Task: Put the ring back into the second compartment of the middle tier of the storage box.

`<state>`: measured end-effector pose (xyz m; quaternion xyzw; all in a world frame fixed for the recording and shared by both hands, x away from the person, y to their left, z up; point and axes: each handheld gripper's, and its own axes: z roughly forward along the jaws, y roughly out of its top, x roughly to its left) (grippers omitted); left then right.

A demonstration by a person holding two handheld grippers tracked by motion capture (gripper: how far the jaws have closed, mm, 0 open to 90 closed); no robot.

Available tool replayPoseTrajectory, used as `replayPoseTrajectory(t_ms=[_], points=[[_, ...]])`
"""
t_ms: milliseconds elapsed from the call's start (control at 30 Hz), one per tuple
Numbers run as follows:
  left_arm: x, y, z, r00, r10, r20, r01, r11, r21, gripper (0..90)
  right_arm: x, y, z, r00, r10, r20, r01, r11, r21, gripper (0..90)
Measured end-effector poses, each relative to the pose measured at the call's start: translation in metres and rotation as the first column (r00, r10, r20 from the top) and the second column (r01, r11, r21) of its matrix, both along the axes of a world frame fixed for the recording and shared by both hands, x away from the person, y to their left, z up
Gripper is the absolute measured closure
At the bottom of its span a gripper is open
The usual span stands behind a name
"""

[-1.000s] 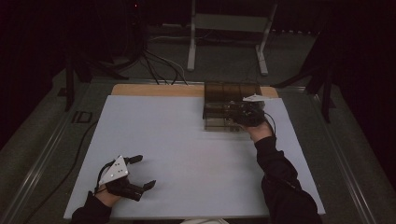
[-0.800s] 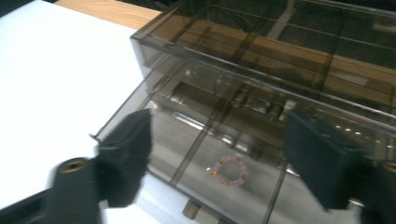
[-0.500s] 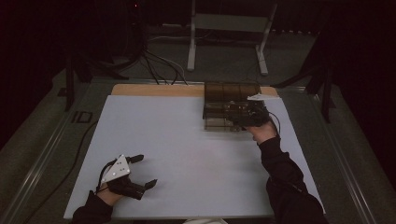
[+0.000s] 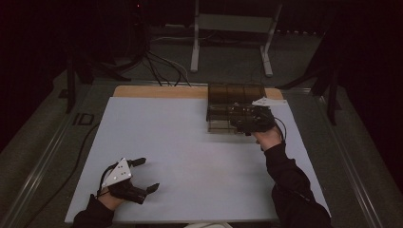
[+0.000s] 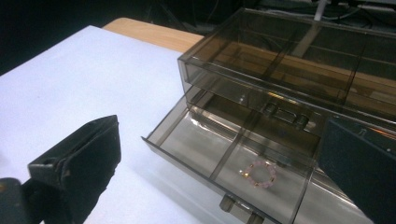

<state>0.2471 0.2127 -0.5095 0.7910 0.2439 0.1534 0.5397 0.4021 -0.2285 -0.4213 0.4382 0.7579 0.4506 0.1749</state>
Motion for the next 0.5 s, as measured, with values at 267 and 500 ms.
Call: replayPoseTrajectory(t_ms=[267, 500], points=[[-0.001, 0.0, 0.0, 1.0, -0.001, 0.0, 0.001, 0.9999, 0.011, 0.8, -0.018, 0.0, 0.0, 0.9989, 0.042, 0.022, -0.042, 0.999, 0.008, 0.0], [0.0, 0.0, 0.0, 1.0, -0.001, -0.001, 0.001, 1.0, 0.007, 0.8, -0.033, -0.005, -0.011, 0.9979, 0.065, 0.007, -0.065, 0.998, 0.006, 0.0]])
